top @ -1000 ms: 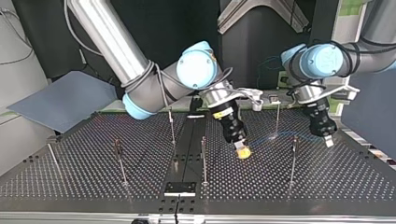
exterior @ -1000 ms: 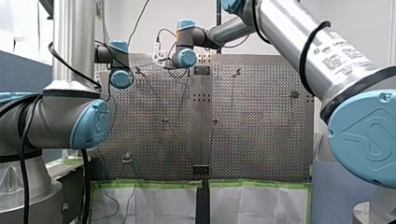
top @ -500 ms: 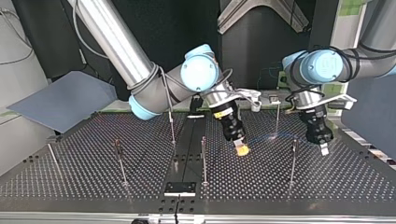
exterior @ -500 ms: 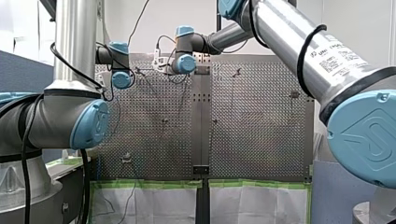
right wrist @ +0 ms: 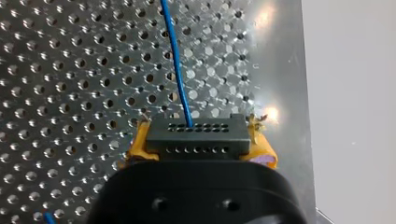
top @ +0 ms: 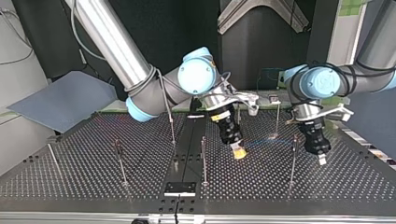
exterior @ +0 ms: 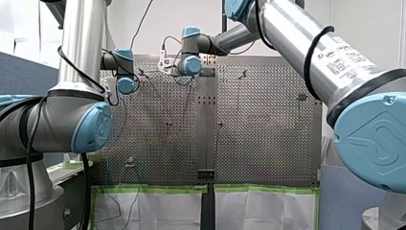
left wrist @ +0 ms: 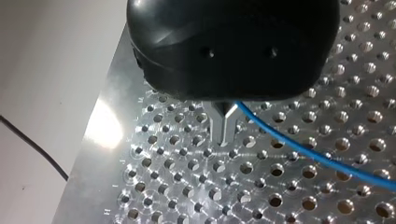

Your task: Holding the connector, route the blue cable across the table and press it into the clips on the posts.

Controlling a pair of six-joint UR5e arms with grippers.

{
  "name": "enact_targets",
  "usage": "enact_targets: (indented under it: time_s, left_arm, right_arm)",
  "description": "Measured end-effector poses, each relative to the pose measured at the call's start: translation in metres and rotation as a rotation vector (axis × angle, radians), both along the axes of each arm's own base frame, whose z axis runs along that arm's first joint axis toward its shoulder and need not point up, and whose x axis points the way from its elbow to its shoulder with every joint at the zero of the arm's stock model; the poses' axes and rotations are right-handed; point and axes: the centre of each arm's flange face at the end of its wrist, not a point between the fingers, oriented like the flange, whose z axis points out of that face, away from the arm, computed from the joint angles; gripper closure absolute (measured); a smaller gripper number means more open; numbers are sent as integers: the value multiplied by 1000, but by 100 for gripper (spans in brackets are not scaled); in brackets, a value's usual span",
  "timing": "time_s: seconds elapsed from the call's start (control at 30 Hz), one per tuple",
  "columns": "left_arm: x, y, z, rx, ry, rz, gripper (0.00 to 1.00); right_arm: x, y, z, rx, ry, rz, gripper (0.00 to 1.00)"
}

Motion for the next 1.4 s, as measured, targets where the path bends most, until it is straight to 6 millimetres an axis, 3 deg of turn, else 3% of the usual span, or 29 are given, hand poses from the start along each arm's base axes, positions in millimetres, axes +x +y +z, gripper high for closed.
enact_targets:
  time_s: [0.47,0.5,0.53,0.6,0.63,0.7,0.73,0.77,1.23,1.4]
  left_arm:
    - [1,6,-1,-36,-5,-6,100]
    - [0,7,-2,-45,-3,-4,89]
    - [0,7,-3,-54,-1,-3,89]
    - [-2,7,-4,-78,9,-3,45]
    - [-2,7,-5,-89,14,-4,45]
    - [-4,7,-7,-112,24,-8,11]
    - [-5,7,-7,-122,29,-9,11]
    - [-7,8,-6,-135,33,-9,2]
    - [-44,1,26,-179,69,15,2]
    - [-59,-6,20,-185,122,-7,2]
  right_arm:
    - [-4,-6,8,-7,-11,-40,100]
    - [-4,-6,8,-7,-11,-41,100]
    - [-4,-6,8,-7,-11,-41,100]
    - [-4,-6,8,-7,-11,-41,100]
    - [-4,-6,8,-7,-10,-42,100]
    - [-4,-7,8,-7,-10,-42,100]
    - [-4,-7,8,-6,-9,-42,100]
    - [-4,-7,8,-6,-9,-42,100]
    - [-10,-10,10,5,-6,-109,100]
    - [-11,-10,10,8,-3,-118,100]
